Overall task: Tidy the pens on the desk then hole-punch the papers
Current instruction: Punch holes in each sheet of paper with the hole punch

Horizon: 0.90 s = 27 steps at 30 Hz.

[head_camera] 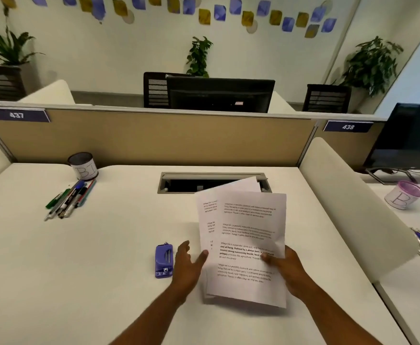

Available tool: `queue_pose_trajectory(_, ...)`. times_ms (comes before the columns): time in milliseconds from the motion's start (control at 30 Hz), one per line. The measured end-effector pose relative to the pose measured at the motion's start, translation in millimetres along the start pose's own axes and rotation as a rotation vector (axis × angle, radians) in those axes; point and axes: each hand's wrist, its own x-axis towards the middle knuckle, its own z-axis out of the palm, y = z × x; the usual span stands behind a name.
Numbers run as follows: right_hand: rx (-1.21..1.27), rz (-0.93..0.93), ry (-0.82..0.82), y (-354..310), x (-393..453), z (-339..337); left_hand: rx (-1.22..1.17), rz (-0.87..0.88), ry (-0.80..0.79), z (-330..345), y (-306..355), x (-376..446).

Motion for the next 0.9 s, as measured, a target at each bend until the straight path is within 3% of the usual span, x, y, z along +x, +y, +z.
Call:
queue_pose_trajectory(133,0.114,-0.028,-0.07,-10.2,-0.7,6.2,-0.236,-0.088,-0.089,-9.3,28.6,7.9)
queue_pose_trajectory(267,0.084,-0.064,-0.078,-24.3,-1.0,18.7,-0.153,0.06,-0.067,-10.4,47.2,7.7)
queue_pose_trajectory(600,0.011,-0.287,0.181,-62.9,-5.8,57.1,-0.052,0.327,0.112,-9.6,82.6,-5.2)
queue_pose_trajectory(900,0.072,-0.394,0.242,-65.6,-15.8,65.9,-0.08,0.428,0.063,-12.0,100.8,-7.4)
